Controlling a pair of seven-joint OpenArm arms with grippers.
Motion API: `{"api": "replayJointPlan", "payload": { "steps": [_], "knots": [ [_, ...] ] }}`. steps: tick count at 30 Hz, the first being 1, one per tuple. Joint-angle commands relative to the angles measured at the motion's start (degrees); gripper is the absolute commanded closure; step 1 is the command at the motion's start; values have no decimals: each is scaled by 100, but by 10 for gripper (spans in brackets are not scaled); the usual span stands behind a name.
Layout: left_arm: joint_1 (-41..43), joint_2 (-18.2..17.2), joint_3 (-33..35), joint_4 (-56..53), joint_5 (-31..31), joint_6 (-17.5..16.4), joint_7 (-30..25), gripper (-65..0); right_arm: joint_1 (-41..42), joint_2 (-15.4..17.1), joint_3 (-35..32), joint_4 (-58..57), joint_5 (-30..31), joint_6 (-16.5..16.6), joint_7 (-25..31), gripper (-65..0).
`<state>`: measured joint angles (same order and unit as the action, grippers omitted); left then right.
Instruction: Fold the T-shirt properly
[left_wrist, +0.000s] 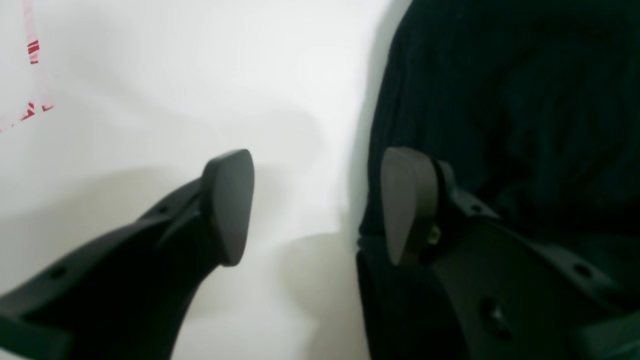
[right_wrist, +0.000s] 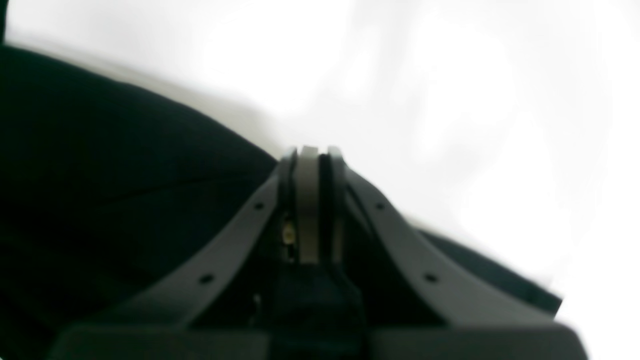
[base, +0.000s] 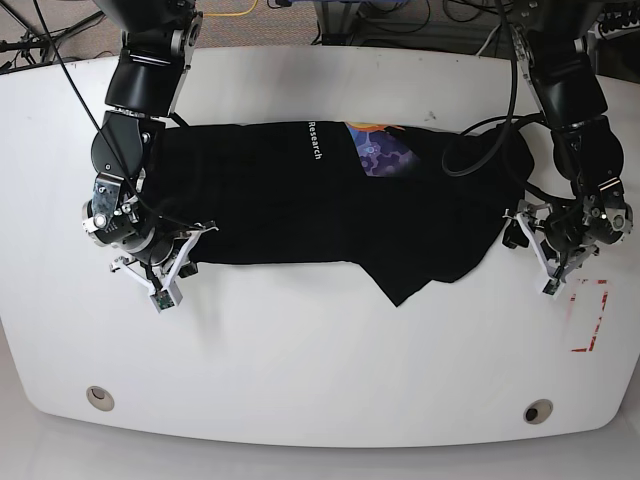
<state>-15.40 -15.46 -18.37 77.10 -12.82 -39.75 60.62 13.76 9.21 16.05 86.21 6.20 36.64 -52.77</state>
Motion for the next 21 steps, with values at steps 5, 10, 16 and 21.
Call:
{"api": "replayJointPlan", "payload": {
  "steps": [5,10,16,21],
  "knots": [
    [-135,-84,-13,110,-41,-21,-88,-378,149,59,25,-239,27,-12,209,-165],
    [-135,-84,-13,110,-41,-21,-88,-378,167,85,25,-828,27,-12,895,-220],
    [-135,-84,-13,110,-41,-21,-88,-378,448,270,17,-1778,44,24,1422,-166],
    [-135,-84,-13,110,-41,-21,-88,-378,571,314,-1,-2138,62,15,1704,-166]
  ]
}}
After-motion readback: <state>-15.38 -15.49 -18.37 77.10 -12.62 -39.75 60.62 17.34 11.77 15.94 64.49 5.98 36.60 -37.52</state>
